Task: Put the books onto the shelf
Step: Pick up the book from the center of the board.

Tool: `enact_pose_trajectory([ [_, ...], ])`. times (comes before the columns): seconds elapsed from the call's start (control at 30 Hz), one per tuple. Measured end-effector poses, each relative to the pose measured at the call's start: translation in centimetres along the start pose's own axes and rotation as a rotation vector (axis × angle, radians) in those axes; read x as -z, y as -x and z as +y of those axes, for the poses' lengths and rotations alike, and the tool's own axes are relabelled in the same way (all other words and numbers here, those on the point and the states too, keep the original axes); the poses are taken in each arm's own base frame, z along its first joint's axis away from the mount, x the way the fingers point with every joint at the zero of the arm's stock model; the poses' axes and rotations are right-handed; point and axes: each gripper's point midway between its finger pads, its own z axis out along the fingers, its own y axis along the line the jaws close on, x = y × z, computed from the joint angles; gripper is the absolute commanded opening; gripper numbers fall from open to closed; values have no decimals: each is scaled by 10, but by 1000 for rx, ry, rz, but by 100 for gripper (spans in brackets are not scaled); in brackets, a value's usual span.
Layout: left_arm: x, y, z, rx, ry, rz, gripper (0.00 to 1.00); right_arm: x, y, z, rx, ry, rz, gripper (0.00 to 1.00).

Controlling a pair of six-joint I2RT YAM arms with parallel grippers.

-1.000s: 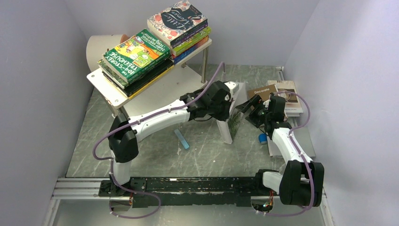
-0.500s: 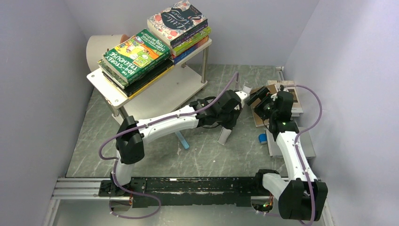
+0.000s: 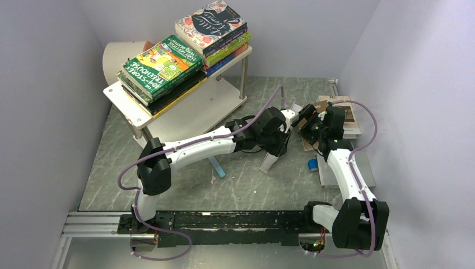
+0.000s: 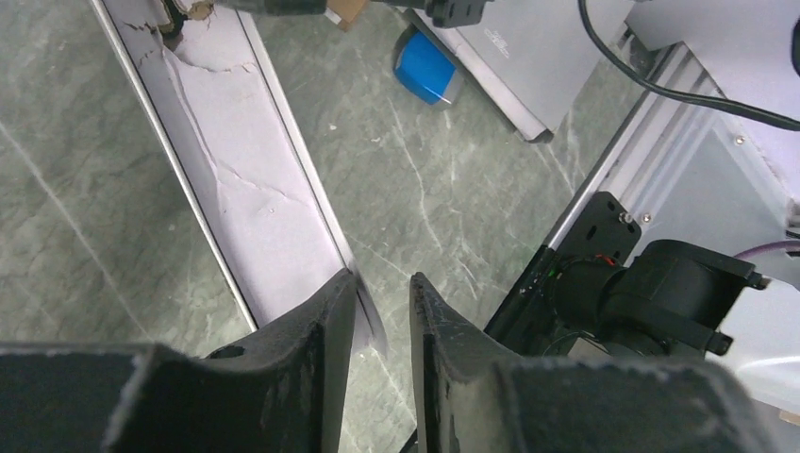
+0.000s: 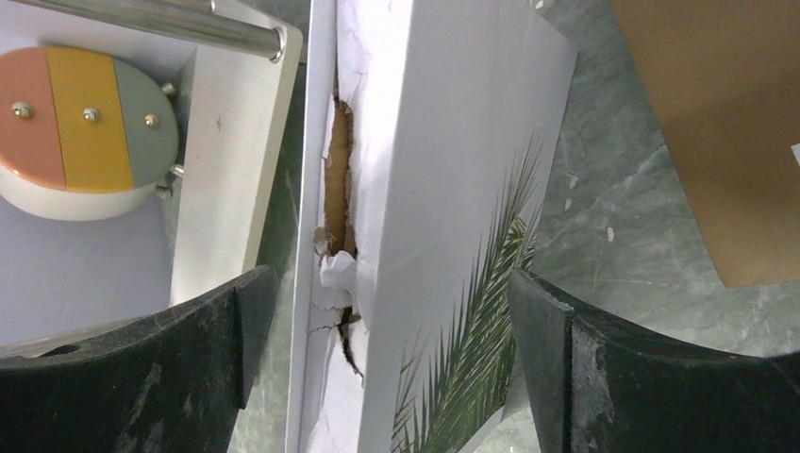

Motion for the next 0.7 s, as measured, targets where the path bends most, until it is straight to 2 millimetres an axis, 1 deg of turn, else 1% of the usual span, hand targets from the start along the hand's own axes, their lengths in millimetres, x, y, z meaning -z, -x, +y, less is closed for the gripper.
enact_pose_trajectory([
  [0.13, -2, -2, -6, 11, -62, -1, 34, -1, -3, 0, 6, 7, 16, 96],
  [0.27, -1, -6, -13, 26, -140, 6, 37, -5, -4, -4, 9, -7, 23, 96],
  [0.33, 2, -9, -15, 36, -179, 15, 38, -6, -4, -7, 12, -18, 20, 93],
  [0.47, 5, -10, -18, 45, -228, 31, 44, -7, -4, -15, 18, -53, 17, 82],
  [0.63, 10, -9, -24, 44, -274, 39, 58, -8, -9, -31, 13, -129, 30, 64],
  [0.7, 14, -7, -25, 42, -287, 35, 65, -8, -10, -37, 13, -158, 29, 54],
])
